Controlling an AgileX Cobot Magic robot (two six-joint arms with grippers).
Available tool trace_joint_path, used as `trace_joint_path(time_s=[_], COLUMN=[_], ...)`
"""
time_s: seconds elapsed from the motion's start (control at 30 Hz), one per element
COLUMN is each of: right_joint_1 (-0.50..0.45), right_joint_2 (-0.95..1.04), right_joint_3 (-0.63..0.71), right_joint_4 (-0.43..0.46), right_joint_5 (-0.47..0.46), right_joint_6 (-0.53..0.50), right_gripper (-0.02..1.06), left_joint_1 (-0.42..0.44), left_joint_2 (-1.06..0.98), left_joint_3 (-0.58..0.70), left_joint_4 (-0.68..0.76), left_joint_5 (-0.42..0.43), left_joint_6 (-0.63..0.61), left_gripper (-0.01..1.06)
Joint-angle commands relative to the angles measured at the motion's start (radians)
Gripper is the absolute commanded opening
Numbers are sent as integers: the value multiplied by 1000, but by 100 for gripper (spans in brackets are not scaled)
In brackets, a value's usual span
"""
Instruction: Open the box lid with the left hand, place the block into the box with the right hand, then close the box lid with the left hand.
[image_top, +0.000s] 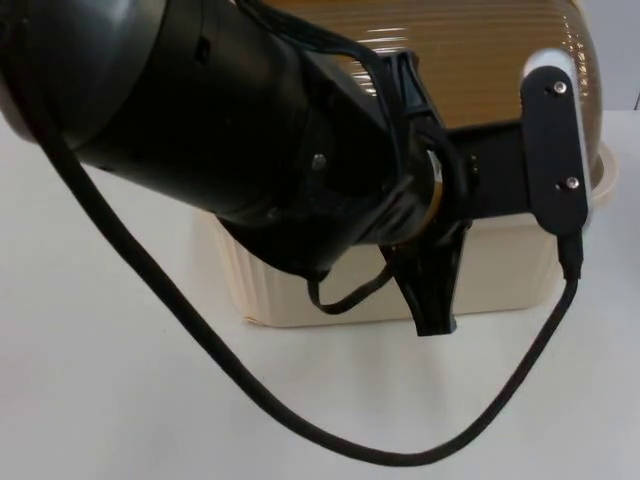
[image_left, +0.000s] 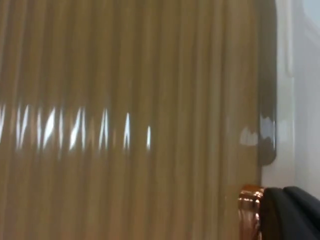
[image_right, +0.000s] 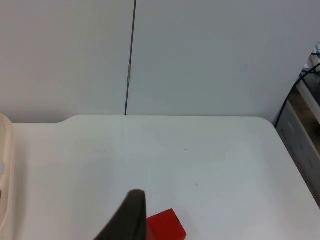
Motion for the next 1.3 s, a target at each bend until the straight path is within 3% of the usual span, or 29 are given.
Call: trace_joint_path(time_s=[0.0, 0.17, 0.3, 0.73, 0.9, 1.07, 1.27], right_joint_1=[5, 5, 5, 5, 5, 5, 5], right_joint_2=[-3, -3, -3, -3, -3, -3, -3], right_joint_3=[-8, -8, -8, -8, -8, -8, -8], right_joint_4=[-10, -10, -10, -10, -10, -10, -10], right_joint_5=[-9, -9, -9, -9, -9, -9, -9], right_joint_6=[3, 3, 3, 9, 9, 9, 9], right_gripper=[105, 105, 105, 105, 105, 105, 105], left_joint_1=[0, 0, 0, 0, 0, 0, 0], left_joint_2=[-2, -2, -2, 29, 29, 29, 29], left_joint_3=[-2, -2, -2, -2, -2, -2, -2], left_joint_4=[-32, -95, -50, -51, -32, -10, 11], left_joint_5=[-6, -39, 7, 15, 130, 182, 188], left_joint_6=[14, 34, 63, 127, 170, 170, 170], left_gripper=[0, 0, 0, 0, 0, 0, 0])
